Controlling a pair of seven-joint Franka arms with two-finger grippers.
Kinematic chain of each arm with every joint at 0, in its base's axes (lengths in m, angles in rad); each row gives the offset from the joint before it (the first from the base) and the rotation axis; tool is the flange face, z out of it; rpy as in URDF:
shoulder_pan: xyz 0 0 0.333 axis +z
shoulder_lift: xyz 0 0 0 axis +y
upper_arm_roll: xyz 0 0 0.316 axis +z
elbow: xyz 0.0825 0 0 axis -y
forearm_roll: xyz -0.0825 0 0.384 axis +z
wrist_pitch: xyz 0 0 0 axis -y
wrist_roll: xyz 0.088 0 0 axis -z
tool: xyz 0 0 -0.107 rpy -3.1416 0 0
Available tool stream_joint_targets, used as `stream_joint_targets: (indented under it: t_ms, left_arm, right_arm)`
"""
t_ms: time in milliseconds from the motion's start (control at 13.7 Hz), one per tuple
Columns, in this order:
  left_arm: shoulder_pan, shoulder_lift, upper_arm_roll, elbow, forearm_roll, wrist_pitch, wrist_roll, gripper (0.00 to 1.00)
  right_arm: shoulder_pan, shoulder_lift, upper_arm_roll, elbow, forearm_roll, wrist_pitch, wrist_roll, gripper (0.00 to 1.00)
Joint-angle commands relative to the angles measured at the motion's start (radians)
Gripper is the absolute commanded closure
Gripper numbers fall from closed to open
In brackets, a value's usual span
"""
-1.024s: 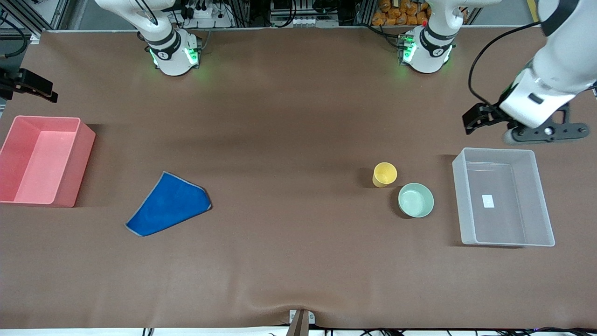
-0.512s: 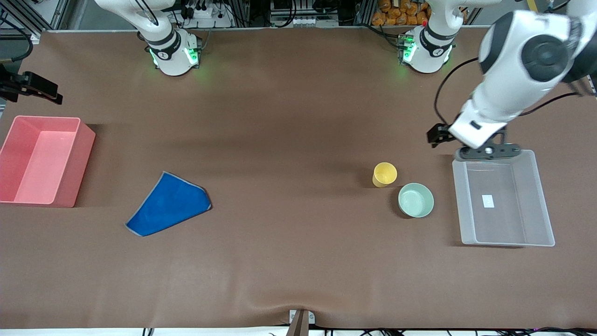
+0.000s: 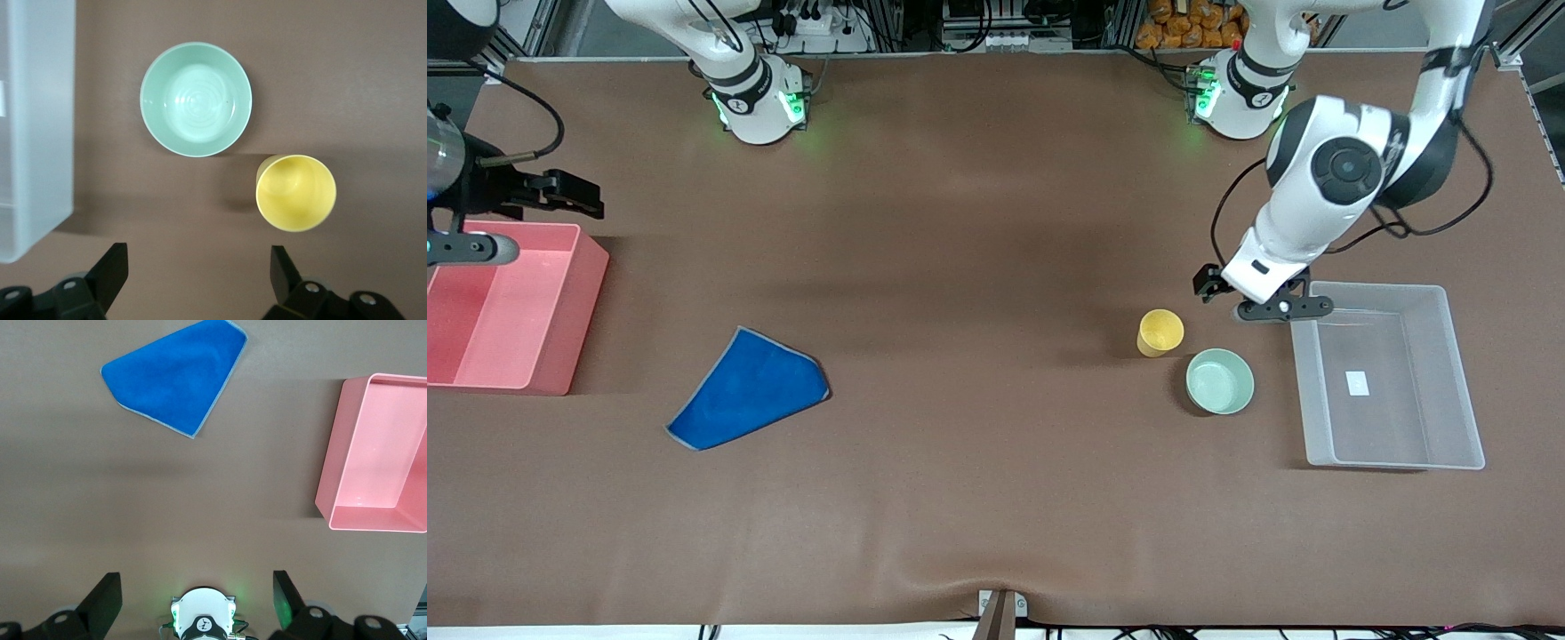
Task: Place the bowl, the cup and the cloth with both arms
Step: 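Lower the left gripper to the green bowl while the right gripper reaches the cloth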
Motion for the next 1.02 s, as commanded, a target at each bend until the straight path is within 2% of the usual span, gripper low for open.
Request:
stream_joint_targets:
  t_ms: [0, 73, 366, 512, 732, 878, 951]
  left_arm:
    - [0.0, 0.046, -0.017, -0.026, -0.016, 0.083, -0.057, 0.27]
    - [0.0, 0.067, -0.023, -0.026, -0.016, 0.101, -0.079, 0.33]
    - [-0.001, 0.141, -0.026, -0.02, -0.016, 0.189, -0.125, 0.35]
    - [0.0, 0.169, -0.026, -0.013, -0.017, 0.212, -0.127, 0.39]
    - [-0.006, 0.208, -0.026, 0.009, -0.017, 0.248, -0.163, 0.4]
    - [-0.006, 0.228, -0.026, 0.015, -0.016, 0.267, -0.17, 0.48]
    - [-0.006, 0.241, -0.026, 0.014, -0.016, 0.279, -0.17, 0.58]
  right_arm:
    - [0.008, 0.009, -0.008, 0.009, 0.011, -0.011, -0.001, 0.0]
    - [0.01, 0.016, -0.008, 0.008, 0.012, -0.011, -0.001, 0.0]
    - [0.077, 0.063, -0.008, 0.009, 0.012, -0.013, -0.004, 0.0]
    - [0.083, 0.086, -0.01, 0.011, 0.011, -0.011, -0.003, 0.0]
    - [0.067, 0.117, -0.01, 0.008, 0.021, -0.014, -0.003, 0.0]
    - [0.05, 0.132, -0.011, 0.005, 0.081, -0.014, -0.003, 0.0]
    - [0.053, 0.149, -0.011, 0.005, 0.095, -0.011, -0.003, 0.0]
